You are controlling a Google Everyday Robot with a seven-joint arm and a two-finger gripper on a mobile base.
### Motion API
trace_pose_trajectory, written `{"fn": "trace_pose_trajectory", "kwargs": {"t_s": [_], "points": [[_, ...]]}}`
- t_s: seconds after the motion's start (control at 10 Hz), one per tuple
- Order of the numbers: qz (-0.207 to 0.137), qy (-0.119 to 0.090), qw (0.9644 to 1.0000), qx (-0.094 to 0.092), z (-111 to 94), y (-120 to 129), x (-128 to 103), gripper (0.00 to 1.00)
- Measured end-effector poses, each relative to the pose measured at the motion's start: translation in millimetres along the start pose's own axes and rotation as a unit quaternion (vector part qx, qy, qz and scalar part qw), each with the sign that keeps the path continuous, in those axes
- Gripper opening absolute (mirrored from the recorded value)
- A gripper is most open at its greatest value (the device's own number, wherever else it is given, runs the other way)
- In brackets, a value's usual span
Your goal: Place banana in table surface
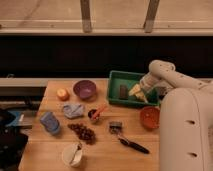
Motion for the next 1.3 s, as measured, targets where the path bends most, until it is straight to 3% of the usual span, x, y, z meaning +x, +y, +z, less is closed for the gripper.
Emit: {"fn": "trace_pose_trajectory", "kwargs": {"t_s": [0.4,0.5,1.0,1.3], "points": [[0.023,0.016,0.9995,-0.01,19,-14,10,0.8],[0.027,0.02,0.9994,-0.01,22,-15,13,0.76],[0.016,0.015,0.9997,0.005,18,-13,11,0.24],[0.007,0.005,0.9999,0.007,9,-10,6,0.01]]}}
